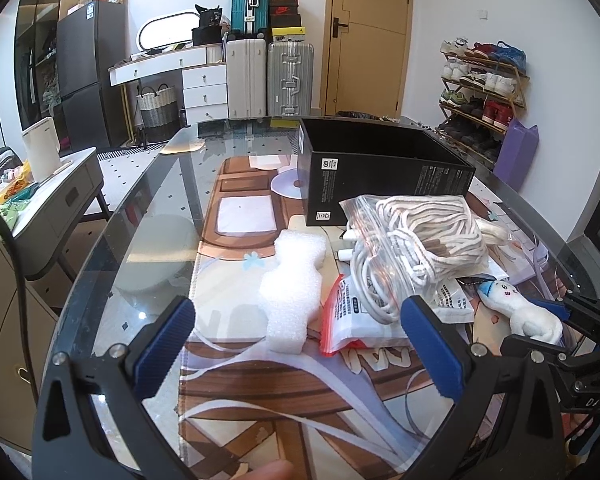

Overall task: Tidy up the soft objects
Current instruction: 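Close the right gripper around the white plush doll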

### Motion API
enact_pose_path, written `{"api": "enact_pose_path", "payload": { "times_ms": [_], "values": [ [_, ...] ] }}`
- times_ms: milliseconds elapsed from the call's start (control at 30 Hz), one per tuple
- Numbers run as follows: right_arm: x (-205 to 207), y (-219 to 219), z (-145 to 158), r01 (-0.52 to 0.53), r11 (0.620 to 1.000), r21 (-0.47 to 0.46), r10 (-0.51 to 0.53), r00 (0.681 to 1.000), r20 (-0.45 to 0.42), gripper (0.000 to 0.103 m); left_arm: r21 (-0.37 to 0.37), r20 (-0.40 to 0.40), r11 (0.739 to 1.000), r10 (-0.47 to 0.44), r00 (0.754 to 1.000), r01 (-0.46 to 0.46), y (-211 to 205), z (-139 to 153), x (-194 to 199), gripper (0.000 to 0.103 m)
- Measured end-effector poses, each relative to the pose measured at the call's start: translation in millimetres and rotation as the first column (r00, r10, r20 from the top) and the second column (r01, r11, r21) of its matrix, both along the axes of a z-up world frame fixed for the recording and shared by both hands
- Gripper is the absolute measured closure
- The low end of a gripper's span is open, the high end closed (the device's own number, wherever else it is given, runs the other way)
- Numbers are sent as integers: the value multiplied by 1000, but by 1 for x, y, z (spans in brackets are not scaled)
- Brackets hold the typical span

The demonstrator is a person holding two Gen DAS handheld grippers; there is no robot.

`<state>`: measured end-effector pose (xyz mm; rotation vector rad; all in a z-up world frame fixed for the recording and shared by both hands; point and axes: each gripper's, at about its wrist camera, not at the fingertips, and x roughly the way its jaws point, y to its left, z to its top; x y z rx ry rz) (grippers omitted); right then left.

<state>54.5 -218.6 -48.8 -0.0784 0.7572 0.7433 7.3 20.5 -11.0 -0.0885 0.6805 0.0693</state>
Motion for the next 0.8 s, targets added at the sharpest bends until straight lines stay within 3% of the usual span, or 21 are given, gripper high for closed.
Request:
{"api": "enact_pose_path", "payload": {
  "times_ms": [267,800],
  "values": [
    [-4,1,1,-7,1000,-19,7,1000,22,63,2,-2,1000,3,1000,-3,3,2,1,0],
    [-12,-18,11,4,1000,21,-6,997,77,68,-21,1,998,64,998,-63,34,6,-1,0]
  ]
}}
